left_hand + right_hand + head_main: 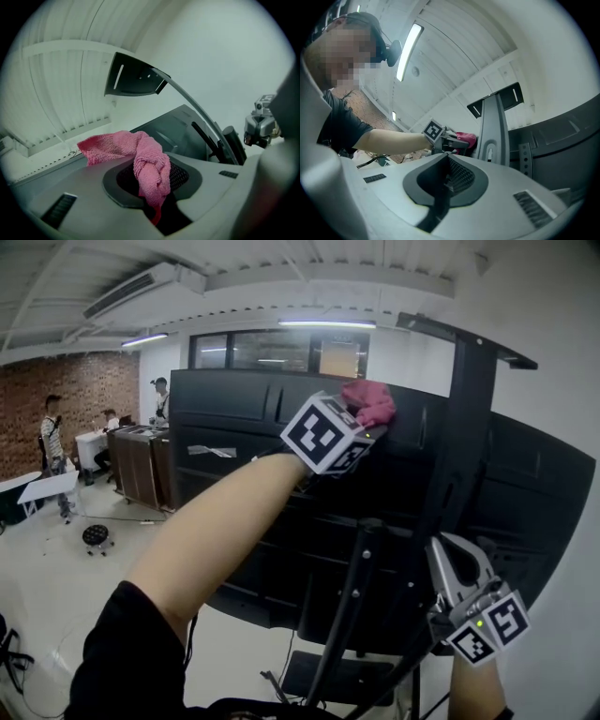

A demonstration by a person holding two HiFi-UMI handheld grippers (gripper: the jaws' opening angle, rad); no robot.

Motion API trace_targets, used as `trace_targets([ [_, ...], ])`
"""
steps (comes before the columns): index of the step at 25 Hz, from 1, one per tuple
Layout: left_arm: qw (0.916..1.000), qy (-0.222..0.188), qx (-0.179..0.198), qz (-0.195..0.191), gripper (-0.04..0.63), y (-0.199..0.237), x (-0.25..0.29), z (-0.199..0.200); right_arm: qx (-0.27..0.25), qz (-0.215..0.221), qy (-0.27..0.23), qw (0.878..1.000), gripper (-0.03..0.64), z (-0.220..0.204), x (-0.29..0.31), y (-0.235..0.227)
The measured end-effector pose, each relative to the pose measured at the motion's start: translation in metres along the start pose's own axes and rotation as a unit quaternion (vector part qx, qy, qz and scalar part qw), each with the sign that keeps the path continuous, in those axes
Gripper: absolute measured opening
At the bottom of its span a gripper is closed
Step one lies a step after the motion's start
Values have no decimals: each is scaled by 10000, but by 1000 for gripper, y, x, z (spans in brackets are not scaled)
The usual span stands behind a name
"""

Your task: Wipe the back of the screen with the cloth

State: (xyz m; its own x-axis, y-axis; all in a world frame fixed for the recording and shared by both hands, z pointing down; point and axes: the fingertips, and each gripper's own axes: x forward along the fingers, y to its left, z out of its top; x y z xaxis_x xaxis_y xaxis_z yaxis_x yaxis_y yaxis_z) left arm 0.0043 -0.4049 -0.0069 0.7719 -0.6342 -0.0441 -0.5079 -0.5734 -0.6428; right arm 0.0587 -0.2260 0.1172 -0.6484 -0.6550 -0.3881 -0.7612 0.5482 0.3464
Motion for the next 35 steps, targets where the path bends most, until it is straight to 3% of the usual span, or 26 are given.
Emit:
trace_targets([
  [3, 9991, -233, -144, 319, 97, 27, -47, -19, 32, 147, 43, 9999, 3, -6, 17, 11],
  [7, 9885, -30, -777, 1296, 97, 106, -194, -120, 81, 359, 158, 9992, 3, -14, 44, 32],
  [10, 9675, 442, -1197, 2184, 97, 144, -278, -217, 130, 414, 221, 9988, 3, -16, 54, 37],
  [13, 9367, 798, -1586, 3017, 97, 184, -322, -289, 121, 402, 311, 9986, 3, -21, 61, 36],
  [15, 9218, 954, -1860, 3265, 97, 197, -325, -319, 127, 365, 347, 9986, 3, -24, 63, 35],
  [16, 9190, 991, -1974, 3266, 97, 198, -320, -328, 134, 342, 354, 9987, 3, -25, 63, 34],
  [18, 9208, 1016, -2016, 3181, 97, 191, -304, -330, 134, 309, 366, 9988, 3, -25, 63, 34],
  [23, 9517, 1082, -1166, 2626, 97, 144, -242, -274, 105, 275, 404, 9988, 3, -24, 56, 37],
  [25, 9594, 1193, -788, 2431, 97, 125, -216, -248, 120, 267, 390, 9988, 3, -23, 52, 36],
  [28, 9566, 1565, -321, 2439, 98, 120, -202, -240, 118, 244, 345, 9990, 3, -20, 44, 34],
  [32, 9572, 1515, -360, 2439, 98, 121, -209, -239, 122, 189, 294, 9993, 3, -19, 36, 24],
  [35, 9657, 1421, -58, 2174, 98, 104, -198, -224, 117, 160, 257, 9995, 3, -20, 34, 20],
])
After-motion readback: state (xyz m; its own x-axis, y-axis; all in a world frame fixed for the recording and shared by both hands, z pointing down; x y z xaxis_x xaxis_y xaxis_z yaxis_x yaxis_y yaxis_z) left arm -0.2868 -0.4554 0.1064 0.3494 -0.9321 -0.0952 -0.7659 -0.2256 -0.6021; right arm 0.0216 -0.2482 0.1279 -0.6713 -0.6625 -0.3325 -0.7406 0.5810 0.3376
